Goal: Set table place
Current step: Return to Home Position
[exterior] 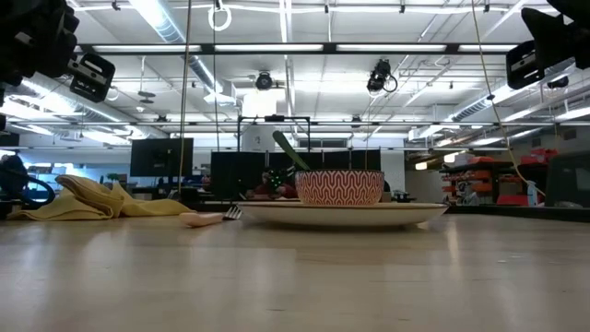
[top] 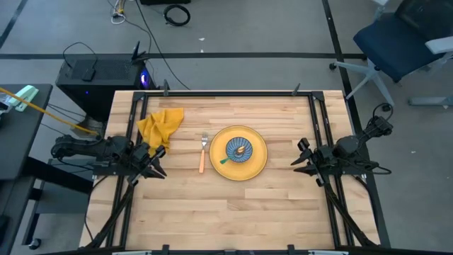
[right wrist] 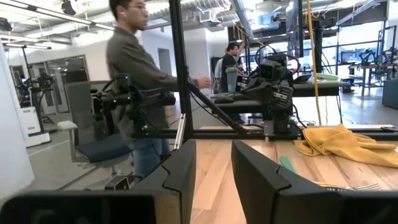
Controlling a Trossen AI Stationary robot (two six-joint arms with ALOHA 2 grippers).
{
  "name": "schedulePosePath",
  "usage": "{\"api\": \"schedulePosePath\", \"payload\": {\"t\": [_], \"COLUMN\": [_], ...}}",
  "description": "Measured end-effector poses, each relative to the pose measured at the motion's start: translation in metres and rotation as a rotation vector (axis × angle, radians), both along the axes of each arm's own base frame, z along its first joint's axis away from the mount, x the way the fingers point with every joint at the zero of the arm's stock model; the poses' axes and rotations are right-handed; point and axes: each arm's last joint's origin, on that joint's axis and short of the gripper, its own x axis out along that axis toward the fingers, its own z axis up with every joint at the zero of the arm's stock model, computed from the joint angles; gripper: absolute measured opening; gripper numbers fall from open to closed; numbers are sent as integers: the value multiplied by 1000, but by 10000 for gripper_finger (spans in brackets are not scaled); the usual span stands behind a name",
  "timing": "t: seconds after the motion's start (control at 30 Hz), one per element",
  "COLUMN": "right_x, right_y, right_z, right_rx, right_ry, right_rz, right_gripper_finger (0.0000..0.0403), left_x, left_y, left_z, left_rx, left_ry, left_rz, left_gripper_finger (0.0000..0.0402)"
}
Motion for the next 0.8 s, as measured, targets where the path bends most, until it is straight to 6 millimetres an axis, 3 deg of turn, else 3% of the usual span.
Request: {"api": "schedulePosePath", "payload": {"t": [0.8], "right_x": [0], "right_y": [0], "right_z": [0], "right_rx": [0], "right_ry": [0], "right_rz": [0], "right_gripper_finger": [110], "left_x": [0], "left_y": [0], "left_z": [0], "left_rx": [0], "left_ry": [0], "left_rz": [0], "left_gripper_finger": [58]}}
